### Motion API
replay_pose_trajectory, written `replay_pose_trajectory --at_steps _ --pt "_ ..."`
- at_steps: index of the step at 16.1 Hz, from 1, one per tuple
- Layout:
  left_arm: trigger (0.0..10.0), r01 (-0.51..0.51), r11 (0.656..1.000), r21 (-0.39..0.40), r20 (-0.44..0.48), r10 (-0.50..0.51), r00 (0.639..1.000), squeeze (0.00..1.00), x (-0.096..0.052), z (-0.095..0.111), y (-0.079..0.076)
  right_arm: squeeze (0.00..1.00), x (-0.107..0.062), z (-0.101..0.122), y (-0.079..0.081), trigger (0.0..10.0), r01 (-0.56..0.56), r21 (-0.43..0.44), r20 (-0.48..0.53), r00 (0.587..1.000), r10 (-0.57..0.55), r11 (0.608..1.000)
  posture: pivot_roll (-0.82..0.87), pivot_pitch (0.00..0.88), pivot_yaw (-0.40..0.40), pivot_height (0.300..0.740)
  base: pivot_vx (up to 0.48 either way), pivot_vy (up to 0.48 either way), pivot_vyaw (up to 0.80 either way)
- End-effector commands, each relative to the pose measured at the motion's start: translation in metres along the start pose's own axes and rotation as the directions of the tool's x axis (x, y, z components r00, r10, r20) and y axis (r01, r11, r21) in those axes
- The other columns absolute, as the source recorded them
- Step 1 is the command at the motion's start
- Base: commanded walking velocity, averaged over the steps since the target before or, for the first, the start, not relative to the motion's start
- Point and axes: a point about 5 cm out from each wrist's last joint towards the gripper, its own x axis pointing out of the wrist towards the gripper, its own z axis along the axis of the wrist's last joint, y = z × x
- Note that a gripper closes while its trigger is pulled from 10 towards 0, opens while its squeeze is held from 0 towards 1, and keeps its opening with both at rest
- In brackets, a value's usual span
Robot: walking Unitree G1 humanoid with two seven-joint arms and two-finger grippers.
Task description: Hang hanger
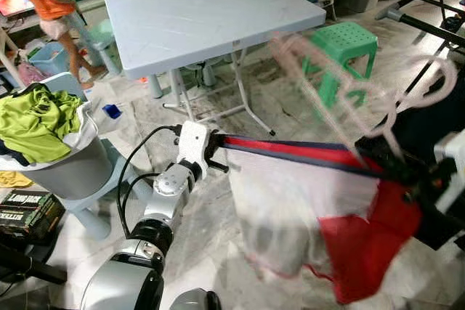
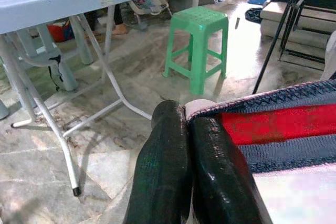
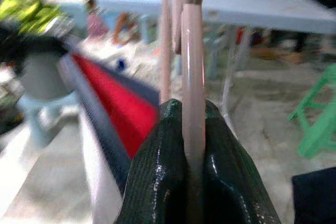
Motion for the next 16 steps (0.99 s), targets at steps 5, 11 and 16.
replay_pose_trajectory --at_steps 5,11,16 --pt "0.0 -0.054 0.998 -0.044 0.02 0.055 0.998 0.0 -0.005 -0.001 0.008 0.0 0.021 0.007 0.0 10.0 0.155 0.023 0.082 0.984 -0.156 0.988 -0.19 0.0 0.095 0.74 0.0 0.0 0.0" --pt "0.0 -0.028 0.998 -0.059 -0.012 0.027 1.0 0.0 -0.006 -0.008 0.001 0.0 0.028 0.005 0.003 10.0 0.144 0.001 0.066 0.987 -0.144 0.99 -0.19 0.0 0.095 0.74 0.0 0.0 0.0" --pt "10.0 0.264 0.961 0.084 -0.101 -0.255 0.962 1.0 -0.015 -0.025 -0.029 0.0 0.029 -0.003 0.008 10.0 0.071 -0.143 -0.021 0.997 -0.075 0.987 -0.19 0.0 0.093 0.74 0.0 0.0 0.0"
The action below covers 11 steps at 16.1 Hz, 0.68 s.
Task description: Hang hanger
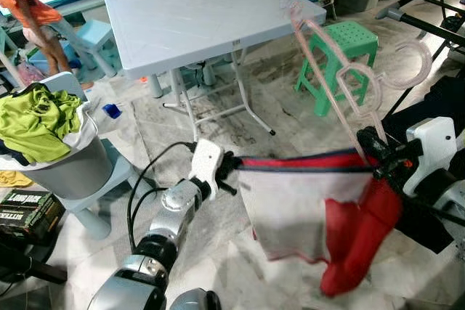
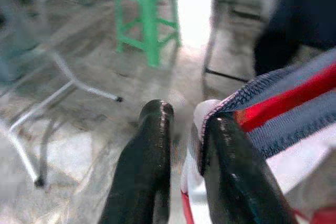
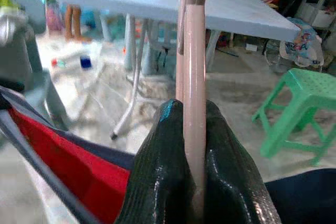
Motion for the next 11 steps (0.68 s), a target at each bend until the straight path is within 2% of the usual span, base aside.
replay_pose_trajectory --at_steps 1,5,8,11 --pt "10.0 0.036 0.998 0.052 0.006 -0.037 0.999 1.0 -0.002 0.002 0.0 0.0 0.002 0.002 0.002 10.0 -0.023 -0.05 0.001 1.0 0.023 0.998 -0.18 0.0 0.089 0.74 0.0 0.0 0.0" --pt "10.0 0.043 0.997 0.06 0.015 -0.044 0.999 1.0 -0.005 0.002 0.001 0.0 0.013 -0.001 0.012 10.0 -0.077 -0.083 -0.005 0.997 0.077 0.994 -0.17 0.0 0.079 0.74 0.0 0.0 0.0" --pt "10.0 -0.005 0.999 0.048 0.037 0.003 0.999 1.0 -0.007 0.005 0.005 0.0 0.014 -0.001 0.011 10.0 -0.084 -0.115 -0.012 0.996 0.083 0.99 -0.17 0.0 0.074 0.74 0.0 0.0 0.0" --pt "10.0 -0.009 0.999 0.042 0.048 0.007 0.999 1.0 -0.007 0.007 0.007 0.0 0.015 -0.001 0.01 10.0 -0.08 -0.115 -0.003 0.997 0.08 0.99 -0.17 0.0 0.073 0.74 0.0 0.0 0.0"
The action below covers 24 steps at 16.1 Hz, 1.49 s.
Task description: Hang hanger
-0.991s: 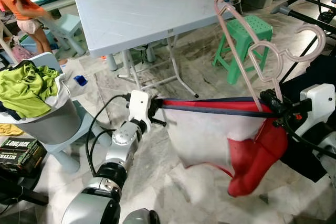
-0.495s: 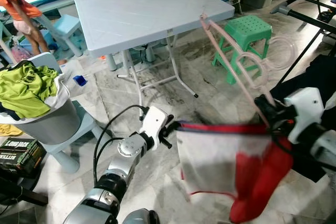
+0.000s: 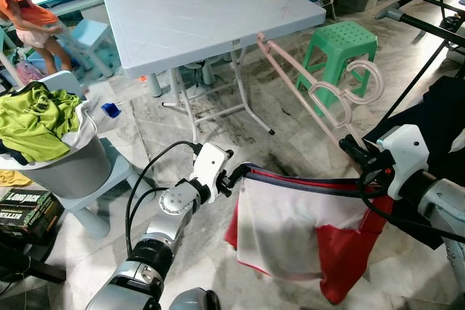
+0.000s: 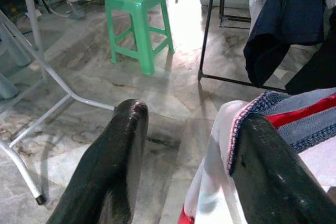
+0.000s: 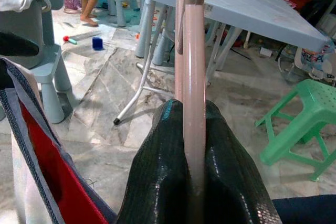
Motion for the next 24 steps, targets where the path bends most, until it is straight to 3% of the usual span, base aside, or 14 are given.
replay_pose_trajectory --at_steps 1,4,5,8,13,14,16,17,19,20,21,22,24 --pt "10.0 -0.023 1.0 0.007 0.013 0.022 1.0 1.0 -0.004 0.002 0.006 0.0 0.003 0.006 -0.001 10.0 -0.004 -0.026 0.026 1.0 0.004 1.0 -0.17 0.0 0.073 0.74 0.0 0.0 0.0" --pt "10.0 -0.027 1.0 0.007 0.018 0.027 0.999 1.0 -0.004 0.003 0.007 0.0 0.003 0.007 -0.001 10.0 -0.004 -0.027 0.029 1.0 0.004 1.0 -0.17 0.0 0.073 0.74 0.0 0.0 0.0" --pt "0.0 -0.037 0.999 0.014 0.049 0.036 0.998 0.0 -0.004 0.006 0.009 0.0 0.002 0.006 0.0 10.0 -0.002 -0.034 0.029 1.0 0.003 0.999 -0.17 0.0 0.072 0.74 0.0 0.0 0.0" --pt "0.0 -0.112 0.993 0.034 0.063 0.11 0.992 0.0 -0.006 0.01 0.019 0.0 0.004 0.009 -0.006 10.0 0.025 -0.031 0.05 0.998 -0.024 0.999 -0.17 0.0 0.067 0.74 0.0 0.0 0.0" --pt "0.0 -0.135 0.991 -0.005 0.063 0.136 0.989 0.0 -0.006 0.008 0.019 0.0 0.017 0.027 0.004 10.0 0.041 0.108 0.204 0.977 -0.062 0.993 -0.17 0.0 0.059 0.74 0.0 0.0 0.0" --pt "0.0 -0.147 0.989 -0.029 0.064 0.149 0.987 0.0 -0.006 0.007 0.019 0.0 0.019 0.031 0.006 10.0 0.053 0.166 0.246 0.965 -0.093 0.985 -0.17 0.0 0.059 0.74 0.0 0.0 0.0" --pt "0.0 -0.161 0.983 -0.092 0.073 0.167 0.983 0.0 -0.002 0.009 0.018 0.0 0.028 0.042 0.01 10.0 0.108 0.346 0.346 0.908 -0.234 0.932 -0.17 0.0 0.061 0.74 0.0 0.0 0.0" --pt "0.0 -0.154 0.981 -0.122 0.08 0.164 0.983 0.0 0.002 0.012 0.015 0.0 0.033 0.046 0.012 10.0 0.102 0.459 0.379 0.876 -0.298 0.883 -0.16 0.0 0.067 0.74 0.0 0.0 0.0" --pt "0.0 -0.121 0.984 -0.133 0.092 0.134 0.987 0.0 0.01 0.017 0.008 0.0 0.045 0.051 0.015 10.0 0.049 0.676 0.391 0.822 -0.414 0.736 -0.16 0.0 0.075 0.74 0.0 0.0 0.0" --pt "0.0 -0.109 0.982 -0.154 0.097 0.125 0.987 0.0 0.013 0.019 0.005 0.0 0.05 0.053 0.016 10.0 0.038 0.711 0.393 0.807 -0.44 0.703 -0.16 0.0 0.077 0.74 0.0 0.0 0.0" --pt "0.0 -0.084 0.978 -0.192 0.107 0.105 0.989 0.0 0.018 0.023 0.0 0.0 0.056 0.057 0.018 10.0 -0.021 0.783 0.399 0.784 -0.476 0.622 -0.15 0.0 0.079 0.74 0.0 0.0 0.0" --pt "0.0 -0.07 0.975 -0.209 0.111 0.095 0.989 0.0 0.02 0.024 -0.003 0.0 0.059 0.059 0.018 10.0 -0.063 0.818 0.403 0.772 -0.491 0.572 -0.15 0.0 0.081 0.74 0.0 0.0 0.0" --pt "0.0 0.013 0.951 -0.309 0.125 0.027 0.992 0.0 0.03 0.028 -0.017 0.0 0.068 0.056 0.012 10.0 -0.069 0.913 0.322 0.726 -0.607 0.402 -0.15 0.0 0.084 0.74 0.0 0.0 0.0"
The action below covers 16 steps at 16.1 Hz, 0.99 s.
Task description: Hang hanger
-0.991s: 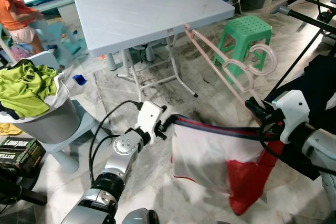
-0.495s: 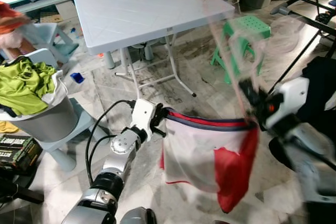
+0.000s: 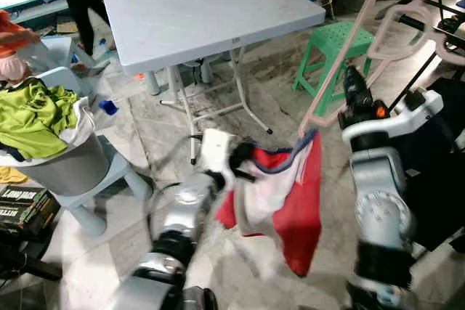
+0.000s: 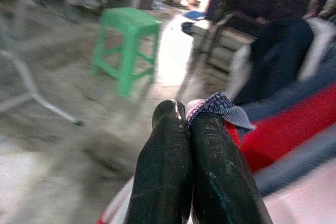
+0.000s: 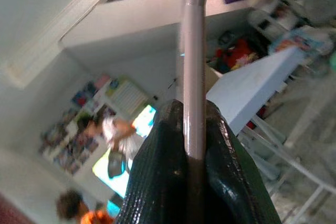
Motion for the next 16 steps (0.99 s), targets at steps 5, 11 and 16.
replay_pose_trajectory --at_steps 5,11,16 --pt "0.0 0.188 0.98 -0.066 -0.053 -0.192 0.98 0.0 0.004 -0.007 -0.023 0.0 0.012 -0.008 -0.013 10.0 0.149 0.241 0.058 0.984 -0.168 0.959 -0.13 0.0 0.096 0.74 0.0 0.0 0.0" --pt "0.0 0.092 0.996 0.017 -0.046 -0.091 0.995 0.0 0.008 -0.004 -0.016 0.0 0.026 -0.024 0.051 10.0 -0.013 0.558 0.014 1.0 0.006 0.83 -0.14 0.0 0.102 0.74 0.0 0.0 0.0" --pt "0.0 0.059 0.998 -0.001 -0.017 -0.059 0.998 0.0 0.007 0.0 -0.009 0.0 0.001 -0.042 0.076 10.0 -0.263 0.41 -0.145 0.926 0.348 0.873 -0.14 0.0 0.102 0.74 0.0 0.0 0.0"
